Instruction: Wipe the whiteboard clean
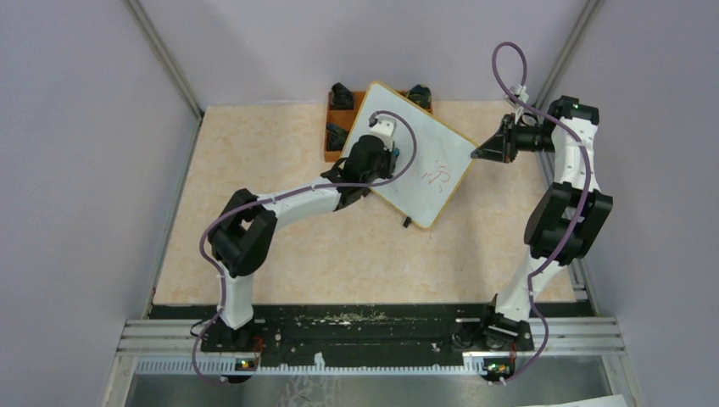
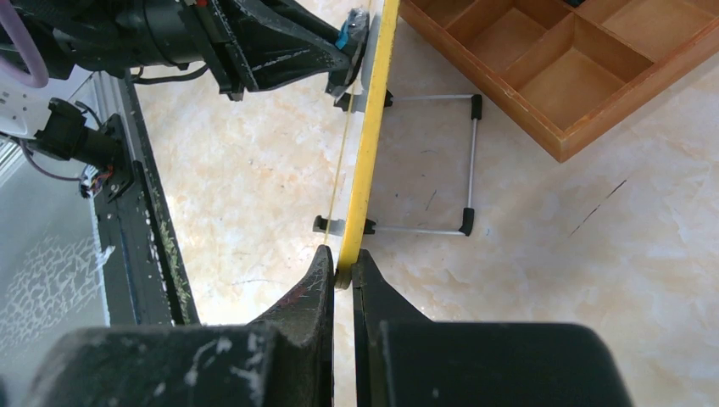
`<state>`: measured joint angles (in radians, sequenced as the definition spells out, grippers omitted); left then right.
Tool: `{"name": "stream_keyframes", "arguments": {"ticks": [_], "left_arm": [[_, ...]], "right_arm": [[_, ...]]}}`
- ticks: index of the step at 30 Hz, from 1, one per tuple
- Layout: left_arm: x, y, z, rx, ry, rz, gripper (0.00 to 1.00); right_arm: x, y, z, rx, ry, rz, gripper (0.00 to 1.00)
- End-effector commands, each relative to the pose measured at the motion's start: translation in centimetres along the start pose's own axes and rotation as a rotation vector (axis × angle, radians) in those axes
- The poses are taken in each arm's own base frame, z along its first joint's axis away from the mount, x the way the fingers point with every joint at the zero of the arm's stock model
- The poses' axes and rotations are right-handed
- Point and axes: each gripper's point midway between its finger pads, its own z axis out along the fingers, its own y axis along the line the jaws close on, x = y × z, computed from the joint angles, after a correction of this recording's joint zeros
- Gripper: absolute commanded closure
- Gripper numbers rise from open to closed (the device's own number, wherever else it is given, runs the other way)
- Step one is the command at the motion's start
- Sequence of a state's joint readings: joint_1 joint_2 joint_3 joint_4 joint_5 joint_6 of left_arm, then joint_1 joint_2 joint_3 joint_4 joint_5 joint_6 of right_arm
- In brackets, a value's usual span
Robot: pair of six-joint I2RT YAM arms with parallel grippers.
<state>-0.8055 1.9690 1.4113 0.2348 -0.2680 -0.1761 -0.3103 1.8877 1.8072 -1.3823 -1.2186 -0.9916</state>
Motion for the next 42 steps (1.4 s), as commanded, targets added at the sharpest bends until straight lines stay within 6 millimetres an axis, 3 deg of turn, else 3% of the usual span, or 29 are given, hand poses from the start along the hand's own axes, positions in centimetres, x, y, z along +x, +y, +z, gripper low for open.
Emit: {"name": "stream_keyframes", "arguments": {"ticks": [1,10,15,21,28,32,36,42], "left_arm": [[-0.9,-3.6,-0.1,0.075,0.000,0.008,1.00],[0.4,-14.8,-0.2,0.253,0.009,0.062,1.00],[1.0,-17.7,-0.8,0.295,0.012,0.090,1.00],[1.0,-17.5,-1.1,0.290,0.015,0.099,1.00],[2.1,-18.8,-1.4,0.321,0.039,0.106,1.00],[2.4,-18.1,-1.3,0.292,0.042,0.119,1.00],[2.0,-15.1,-1.0,0.211,0.039,0.128,1.00],[1.5,-7.4,-0.4,0.078,0.053,0.076,1.00]], "right_arm": [[2.1,1.2,1.1,-0.024,0.105,-0.008,1.00],[2.3,1.4,0.9,-0.019,0.114,-0.013,1.00],[2.3,1.4,1.0,-0.018,0.115,-0.012,1.00],[2.2,1.3,1.0,-0.017,0.113,-0.011,1.00],[2.0,1.2,1.1,-0.019,0.107,-0.007,1.00],[1.9,1.3,0.9,-0.014,0.112,-0.012,1.00],[1.9,1.3,0.9,-0.012,0.116,-0.015,1.00],[1.9,1.2,0.9,-0.012,0.115,-0.014,1.00]]}}
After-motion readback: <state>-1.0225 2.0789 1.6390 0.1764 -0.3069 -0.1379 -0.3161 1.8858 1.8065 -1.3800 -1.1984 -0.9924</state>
